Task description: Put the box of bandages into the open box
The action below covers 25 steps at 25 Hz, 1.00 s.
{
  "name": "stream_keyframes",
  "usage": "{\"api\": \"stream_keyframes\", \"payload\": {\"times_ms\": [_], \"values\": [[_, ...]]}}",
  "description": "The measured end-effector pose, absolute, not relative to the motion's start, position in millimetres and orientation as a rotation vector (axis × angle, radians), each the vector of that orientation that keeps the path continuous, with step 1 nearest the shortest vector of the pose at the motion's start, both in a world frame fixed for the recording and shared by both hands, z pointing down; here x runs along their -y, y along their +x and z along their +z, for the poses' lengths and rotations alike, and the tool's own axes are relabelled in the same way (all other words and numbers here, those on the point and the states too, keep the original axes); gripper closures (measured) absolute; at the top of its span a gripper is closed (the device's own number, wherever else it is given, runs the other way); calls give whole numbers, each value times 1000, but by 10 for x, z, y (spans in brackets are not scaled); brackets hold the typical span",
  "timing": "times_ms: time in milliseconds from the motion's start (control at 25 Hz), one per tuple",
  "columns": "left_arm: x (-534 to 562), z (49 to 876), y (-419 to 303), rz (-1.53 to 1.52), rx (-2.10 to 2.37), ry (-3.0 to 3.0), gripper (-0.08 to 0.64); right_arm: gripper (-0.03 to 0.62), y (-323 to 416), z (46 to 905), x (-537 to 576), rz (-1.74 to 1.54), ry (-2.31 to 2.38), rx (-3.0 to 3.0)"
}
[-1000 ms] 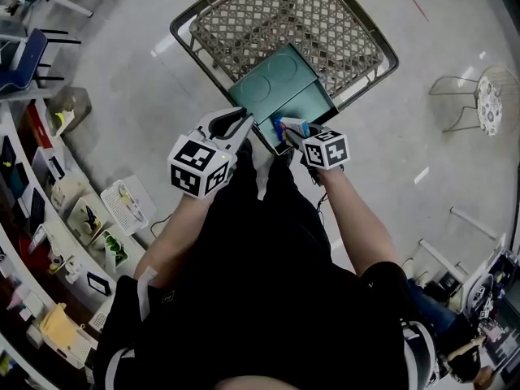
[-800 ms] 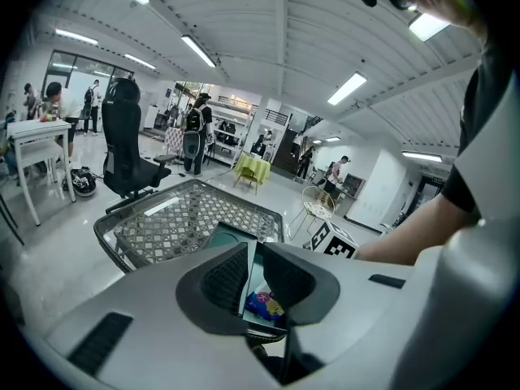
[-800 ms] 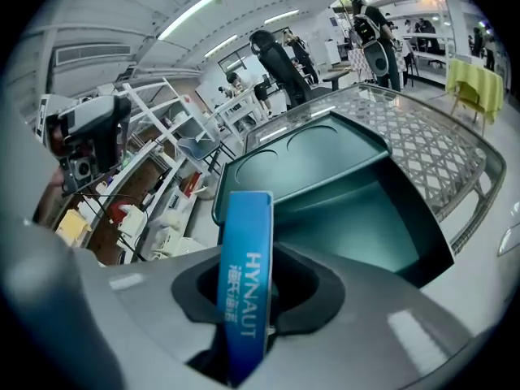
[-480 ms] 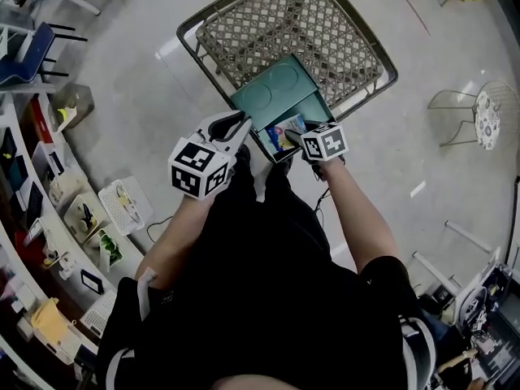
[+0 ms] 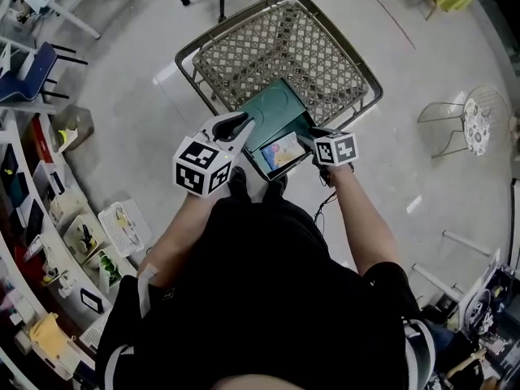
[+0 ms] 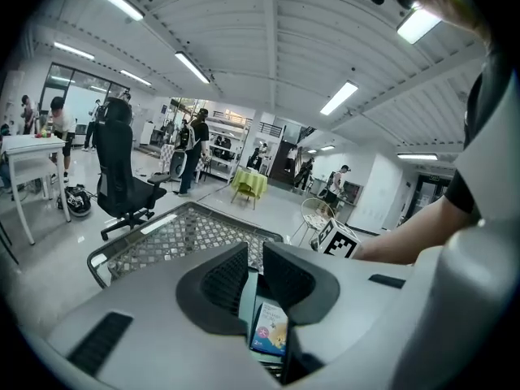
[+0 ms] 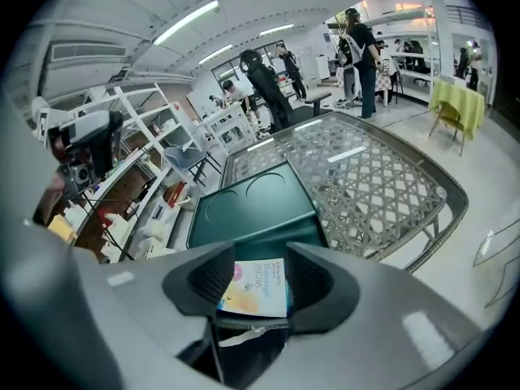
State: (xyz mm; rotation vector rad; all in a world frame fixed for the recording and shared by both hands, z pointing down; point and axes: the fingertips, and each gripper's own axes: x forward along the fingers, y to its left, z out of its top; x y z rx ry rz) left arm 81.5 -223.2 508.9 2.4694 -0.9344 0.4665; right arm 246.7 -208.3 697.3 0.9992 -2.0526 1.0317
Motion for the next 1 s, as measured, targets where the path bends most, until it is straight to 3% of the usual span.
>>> {"api": "stream_keyframes", "payload": {"times_ms": [640,760,1000], "values": [[2845,4426,795,350,902,2712,500,394,2222,5122,2384,803,1362,2492],[2869,4267,753,337,895,2741,500,449,2167,4653,2358,737,1483,2582],[2931,3875,695,285,890,2805,500,489,2054,3825,2257,645,1590,2734]]}}
